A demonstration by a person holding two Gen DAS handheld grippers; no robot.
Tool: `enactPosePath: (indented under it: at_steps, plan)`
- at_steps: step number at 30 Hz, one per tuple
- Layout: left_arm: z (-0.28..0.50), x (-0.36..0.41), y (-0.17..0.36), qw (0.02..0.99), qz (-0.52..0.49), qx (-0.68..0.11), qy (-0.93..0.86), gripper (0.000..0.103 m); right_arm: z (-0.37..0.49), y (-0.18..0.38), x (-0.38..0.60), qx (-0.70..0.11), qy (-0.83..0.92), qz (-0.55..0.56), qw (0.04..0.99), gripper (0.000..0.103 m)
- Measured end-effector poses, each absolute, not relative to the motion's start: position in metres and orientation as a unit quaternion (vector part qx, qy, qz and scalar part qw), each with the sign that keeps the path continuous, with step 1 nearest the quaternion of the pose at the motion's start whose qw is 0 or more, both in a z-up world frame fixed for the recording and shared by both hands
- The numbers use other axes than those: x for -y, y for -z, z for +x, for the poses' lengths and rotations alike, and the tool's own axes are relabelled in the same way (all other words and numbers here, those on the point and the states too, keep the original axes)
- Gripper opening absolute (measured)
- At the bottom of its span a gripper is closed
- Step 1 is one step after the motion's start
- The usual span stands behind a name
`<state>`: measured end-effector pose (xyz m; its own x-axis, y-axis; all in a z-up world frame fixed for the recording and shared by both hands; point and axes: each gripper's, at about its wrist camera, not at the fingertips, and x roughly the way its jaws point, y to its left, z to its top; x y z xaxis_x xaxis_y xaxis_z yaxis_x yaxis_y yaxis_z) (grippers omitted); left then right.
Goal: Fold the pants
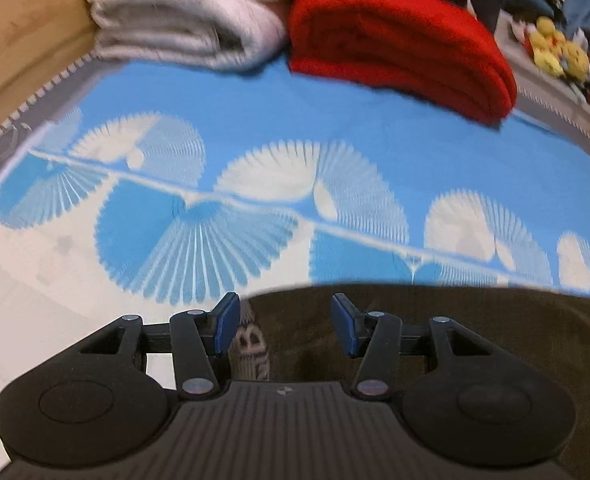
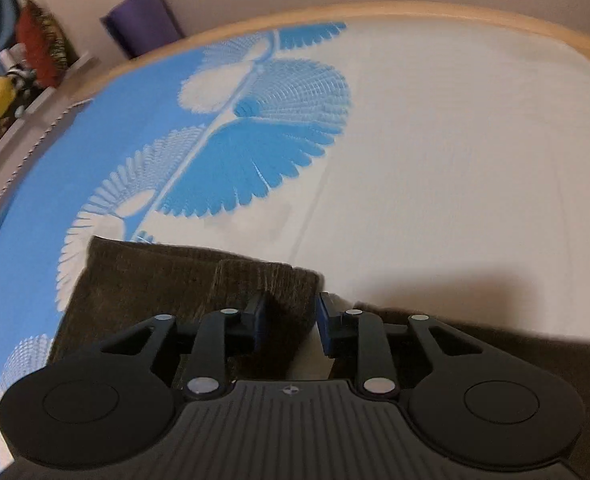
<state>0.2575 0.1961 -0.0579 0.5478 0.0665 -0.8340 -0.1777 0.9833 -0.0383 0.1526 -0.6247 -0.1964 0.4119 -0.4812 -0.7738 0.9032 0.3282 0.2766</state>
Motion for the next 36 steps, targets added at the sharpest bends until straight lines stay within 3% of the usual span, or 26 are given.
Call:
enactPosePath:
  at_steps: [4,8,16,17,18,20,22,25,27,31,36]
  plan:
    - [0.258,-0.236,0.082,0.853,-0.104,-0.507,-0.068,0.060,0.143,0.164,0.613,-0.283,0.433,0.305,0.800,0.044]
    - [0.255,-0.275,0.120,0.823,-0.148,-0.541,-0.085,0.067,0.116,0.153,0.608,-0.320,0.404,0.273,0.812,0.045]
    - [0.258,-0.276,0.165,0.804,-0.189,-0.562,-0.039,0.067,0.023,0.145,0.617,-0.360,0.409,0.313,0.778,0.045]
    - [0.258,-0.270,0.167,0.810,-0.172,-0.560,-0.038,0.058,0.011,0.147,0.618,-0.371,0.401,0.323,0.773,0.046]
    - [0.257,-0.264,0.166,0.821,-0.146,-0.550,-0.040,0.028,-0.001,0.150,0.614,-0.382,0.391,0.333,0.768,0.046]
    - [0.253,-0.258,0.152,0.847,-0.118,-0.517,-0.043,0.015,-0.019,0.159,0.612,-0.415,0.382,0.359,0.743,0.046]
    - [0.247,-0.251,0.135,0.870,-0.105,-0.480,-0.046,0.015,-0.037,0.166,0.611,-0.432,0.389,0.375,0.722,0.046]
    - [0.235,-0.235,0.117,0.874,-0.061,-0.478,-0.064,0.024,-0.051,0.172,0.610,-0.453,0.397,0.362,0.711,0.046]
    - [0.225,-0.233,0.103,0.870,-0.059,-0.486,-0.061,0.038,-0.056,0.178,0.612,-0.472,0.403,0.355,0.699,0.047]
    - [0.202,-0.247,0.061,0.846,-0.072,-0.519,-0.097,0.040,-0.061,0.187,0.618,-0.483,0.403,0.380,0.678,0.052]
    - [0.143,-0.255,0.044,0.847,-0.105,-0.520,-0.031,0.062,-0.051,0.190,0.618,-0.488,0.398,0.361,0.688,0.061]
